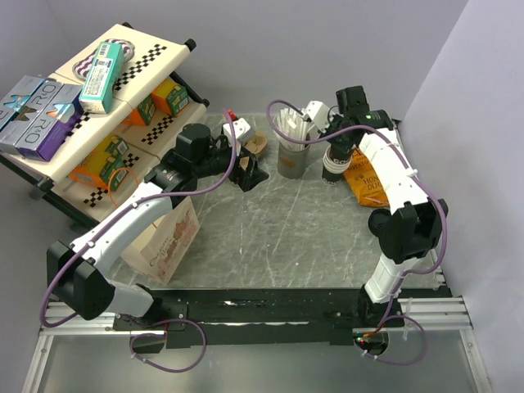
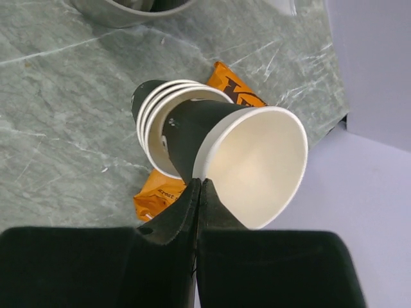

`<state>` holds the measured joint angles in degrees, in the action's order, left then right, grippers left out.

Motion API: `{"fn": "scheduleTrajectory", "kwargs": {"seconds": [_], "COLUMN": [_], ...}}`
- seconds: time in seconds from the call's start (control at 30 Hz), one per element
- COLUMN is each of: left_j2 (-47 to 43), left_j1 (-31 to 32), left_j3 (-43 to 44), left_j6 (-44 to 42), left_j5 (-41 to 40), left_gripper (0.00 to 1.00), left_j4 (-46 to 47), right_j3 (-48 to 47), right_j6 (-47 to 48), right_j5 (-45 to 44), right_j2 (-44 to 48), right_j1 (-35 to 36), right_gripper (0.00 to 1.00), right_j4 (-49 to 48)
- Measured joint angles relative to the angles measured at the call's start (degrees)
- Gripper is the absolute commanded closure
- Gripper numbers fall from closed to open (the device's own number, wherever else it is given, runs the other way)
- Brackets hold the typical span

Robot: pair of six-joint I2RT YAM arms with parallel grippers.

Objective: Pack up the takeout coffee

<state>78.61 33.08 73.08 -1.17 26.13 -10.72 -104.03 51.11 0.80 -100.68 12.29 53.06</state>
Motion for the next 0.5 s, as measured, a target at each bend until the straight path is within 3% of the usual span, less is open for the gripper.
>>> {"fn": "scheduleTrajectory", "kwargs": {"seconds": [0.33, 0.5], "left_j2": [0.00, -0.46], "left_j1": [0.00, -0.09], "left_j3": [-0.02, 0.00], "left_j6": [0.22, -0.13], "left_j5": [-0.04, -1.31], "left_gripper": [0.01, 0.01], "left_j4": [-0.17, -2.67], "right_j3": [-2.80, -3.76], "right_j6": [2.36, 0.70], "right_j5": [-5.79, -2.38], "right_j2": [5.38, 10.91], "right_j1": [6.27, 8.15], "right_gripper": [1.00, 1.00], "right_j4": [2.67, 6.56]}}
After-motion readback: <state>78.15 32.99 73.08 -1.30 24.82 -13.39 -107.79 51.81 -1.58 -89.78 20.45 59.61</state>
